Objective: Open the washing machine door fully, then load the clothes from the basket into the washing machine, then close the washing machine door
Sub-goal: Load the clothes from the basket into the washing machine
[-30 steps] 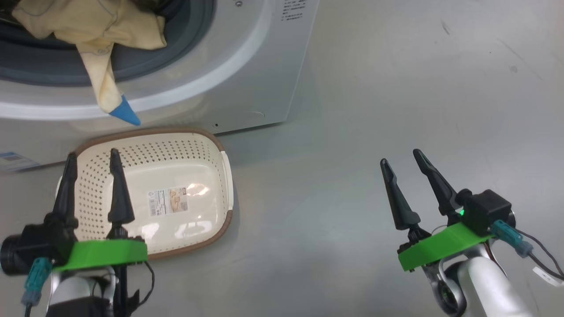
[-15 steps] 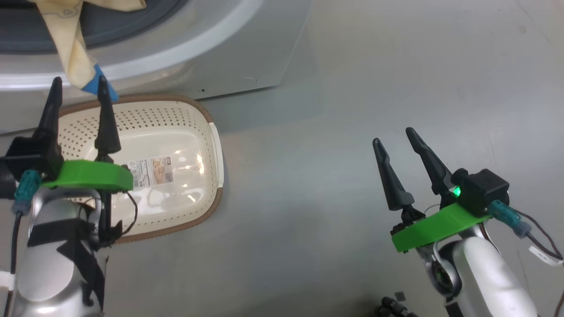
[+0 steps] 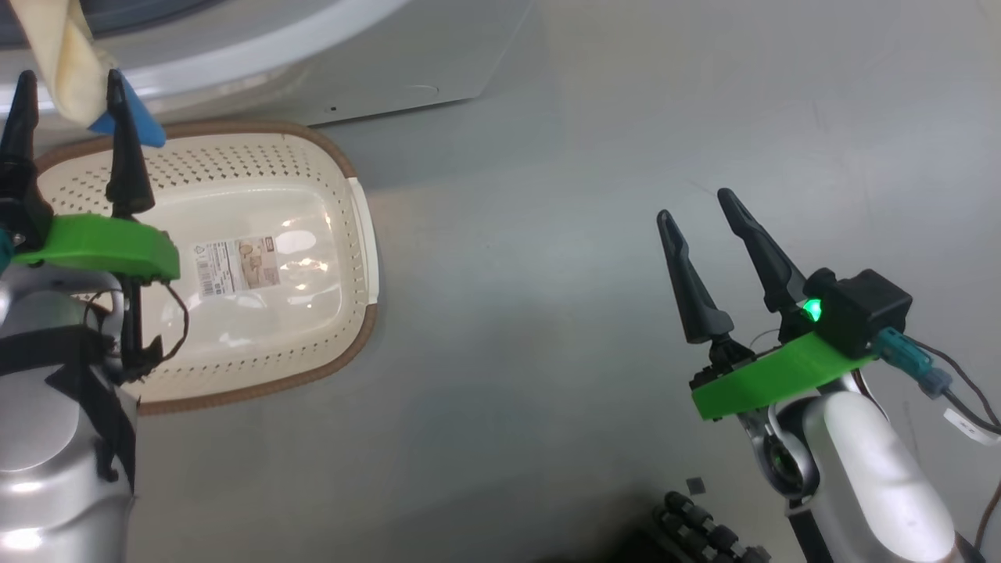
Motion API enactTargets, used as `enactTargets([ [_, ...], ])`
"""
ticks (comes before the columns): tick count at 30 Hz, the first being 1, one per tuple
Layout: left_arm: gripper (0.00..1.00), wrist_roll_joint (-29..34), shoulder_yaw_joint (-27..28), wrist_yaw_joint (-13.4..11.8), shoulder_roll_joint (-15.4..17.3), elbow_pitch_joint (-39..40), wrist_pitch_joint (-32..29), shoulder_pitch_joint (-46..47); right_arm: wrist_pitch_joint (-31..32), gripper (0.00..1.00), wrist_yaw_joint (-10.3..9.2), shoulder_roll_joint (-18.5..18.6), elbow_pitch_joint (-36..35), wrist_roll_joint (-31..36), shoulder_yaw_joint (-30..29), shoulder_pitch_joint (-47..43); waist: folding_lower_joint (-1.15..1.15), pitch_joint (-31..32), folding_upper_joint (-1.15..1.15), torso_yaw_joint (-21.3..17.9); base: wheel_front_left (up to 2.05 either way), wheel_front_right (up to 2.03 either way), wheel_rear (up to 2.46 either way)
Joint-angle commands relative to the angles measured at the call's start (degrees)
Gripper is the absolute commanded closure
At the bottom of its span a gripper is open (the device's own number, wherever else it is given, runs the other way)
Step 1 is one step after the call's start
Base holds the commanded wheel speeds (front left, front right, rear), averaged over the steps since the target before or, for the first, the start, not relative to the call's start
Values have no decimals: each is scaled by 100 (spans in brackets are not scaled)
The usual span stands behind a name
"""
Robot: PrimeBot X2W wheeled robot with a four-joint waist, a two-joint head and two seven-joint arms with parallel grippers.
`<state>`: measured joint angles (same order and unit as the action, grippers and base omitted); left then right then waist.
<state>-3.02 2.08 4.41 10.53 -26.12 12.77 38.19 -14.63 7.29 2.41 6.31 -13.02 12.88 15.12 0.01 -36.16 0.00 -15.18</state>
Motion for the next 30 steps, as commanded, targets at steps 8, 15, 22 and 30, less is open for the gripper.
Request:
enactTargets([
  [8,0,19,181,-121,358,-83,32,290,-37,0,20,47,-207,-27,149,109,-1,-248,0,-16,0,0,0],
  [15,100,-31,44,-81,292,-99,48,432,-37,0,20,47,-216,-37,151,183,-1,-329,0,12,0,0,0],
  [22,100,-184,-125,14,131,149,-96,689,-37,0,20,47,-247,-52,157,224,-1,-387,0,7,0,0,0],
  [30,100,-141,-308,38,196,391,-420,1212,-37,0,20,47,-232,-120,201,228,-1,-390,0,-54,0,0,0],
])
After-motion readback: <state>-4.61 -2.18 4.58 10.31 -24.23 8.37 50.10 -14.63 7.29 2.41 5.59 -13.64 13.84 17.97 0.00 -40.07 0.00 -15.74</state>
